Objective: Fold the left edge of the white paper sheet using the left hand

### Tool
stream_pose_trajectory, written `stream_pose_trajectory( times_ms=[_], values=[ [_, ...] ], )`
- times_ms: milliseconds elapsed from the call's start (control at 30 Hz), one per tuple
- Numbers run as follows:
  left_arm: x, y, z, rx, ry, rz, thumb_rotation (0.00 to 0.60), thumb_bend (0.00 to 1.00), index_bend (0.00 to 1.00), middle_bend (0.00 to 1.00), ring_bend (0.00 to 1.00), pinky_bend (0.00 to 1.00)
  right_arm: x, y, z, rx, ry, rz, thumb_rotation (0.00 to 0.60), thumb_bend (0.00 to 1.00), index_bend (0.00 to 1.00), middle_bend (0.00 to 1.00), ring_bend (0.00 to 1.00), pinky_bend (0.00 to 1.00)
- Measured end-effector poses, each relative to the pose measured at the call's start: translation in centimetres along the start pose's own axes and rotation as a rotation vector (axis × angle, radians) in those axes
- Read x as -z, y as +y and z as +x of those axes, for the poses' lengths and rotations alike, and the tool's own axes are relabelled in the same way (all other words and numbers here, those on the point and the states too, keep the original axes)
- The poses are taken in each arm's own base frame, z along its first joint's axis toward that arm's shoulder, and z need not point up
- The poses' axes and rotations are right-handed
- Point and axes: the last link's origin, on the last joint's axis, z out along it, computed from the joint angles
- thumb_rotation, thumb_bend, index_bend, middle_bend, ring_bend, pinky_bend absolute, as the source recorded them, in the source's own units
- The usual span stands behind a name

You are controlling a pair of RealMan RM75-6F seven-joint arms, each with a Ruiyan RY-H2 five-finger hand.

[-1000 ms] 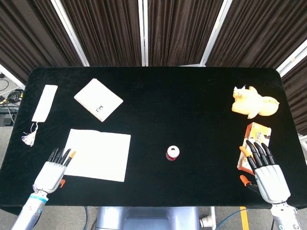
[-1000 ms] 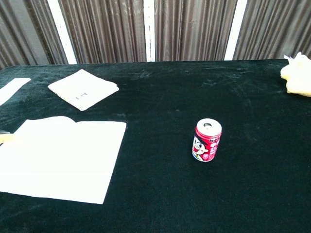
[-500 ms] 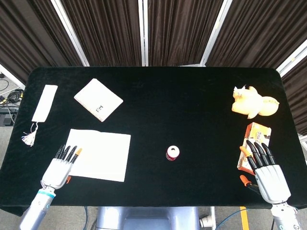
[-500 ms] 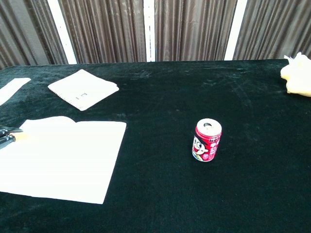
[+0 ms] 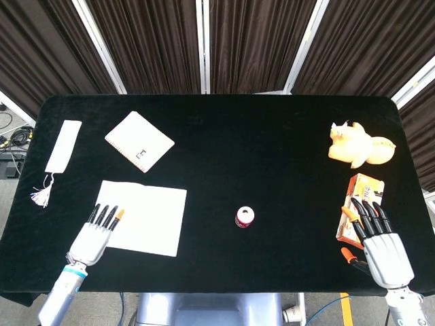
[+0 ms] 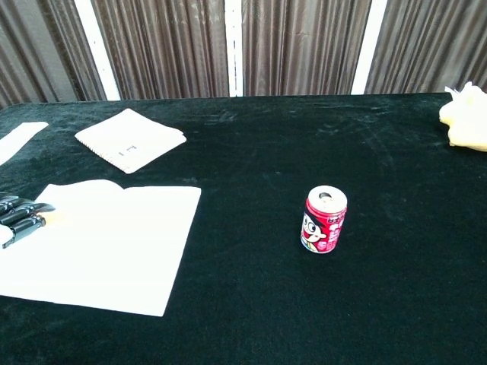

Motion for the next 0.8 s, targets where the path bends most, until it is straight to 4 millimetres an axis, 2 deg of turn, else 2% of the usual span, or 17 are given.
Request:
stream_pose_trajectory(
  times_ms=[100,200,433,667,800],
  values=[
    [-0.1,0.1,0.2,-0.002,0.032,-0.002,0.600,0.48,0.00,0.00,0.00,0.00,0.0,0.0,0.0,-0.001,0.001,0.002,0.600,0.10,0.12,0.00,0.00,0.02],
    [-0.1,0.2,0.5,-0.010,0.076,-0.005,0.600,0.53,0.00,0.00,0.00,0.00,0.0,0.0,0.0,0.000,0.000,0.003,0.600,0.10,0.12,0.00,0.00,0.02],
    [-0.4,0.2,1.3,-0.026,0.196,-0.014,0.600,0.52,0.00,0.00,0.00,0.00,0.0,0.0,0.0,-0.001,0.004,0.001,0.600,0.10,0.12,0.00,0.00,0.02],
    [-0.4,0.8,3.1,-0.025,0.323,-0.028,0.600,0.52,0.00,0.00,0.00,0.00,0.0,0.0,0.0,-0.006,0.002,0.000,0.600,0.10,0.12,0.00,0.00,0.02],
    [-0.4,1.5,4.4,-0.001,0.387,-0.051,0.600,0.47,0.00,0.00,0.00,0.00,0.0,0.0,0.2,-0.012,0.006,-0.001,0.600,0.10,0.12,0.00,0.00,0.02]
  ],
)
